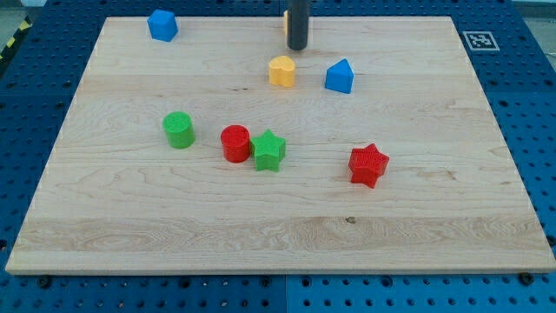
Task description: Push the yellow hexagon left a bit
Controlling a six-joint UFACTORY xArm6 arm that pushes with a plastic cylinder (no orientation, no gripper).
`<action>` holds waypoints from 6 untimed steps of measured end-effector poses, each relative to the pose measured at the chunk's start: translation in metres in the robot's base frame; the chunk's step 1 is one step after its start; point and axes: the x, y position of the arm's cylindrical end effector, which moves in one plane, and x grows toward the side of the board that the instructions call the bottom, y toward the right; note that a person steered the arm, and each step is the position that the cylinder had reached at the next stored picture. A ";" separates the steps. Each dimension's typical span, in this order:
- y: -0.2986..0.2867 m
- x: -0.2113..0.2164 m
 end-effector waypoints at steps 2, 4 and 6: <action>0.069 -0.033; 0.037 -0.081; -0.041 -0.081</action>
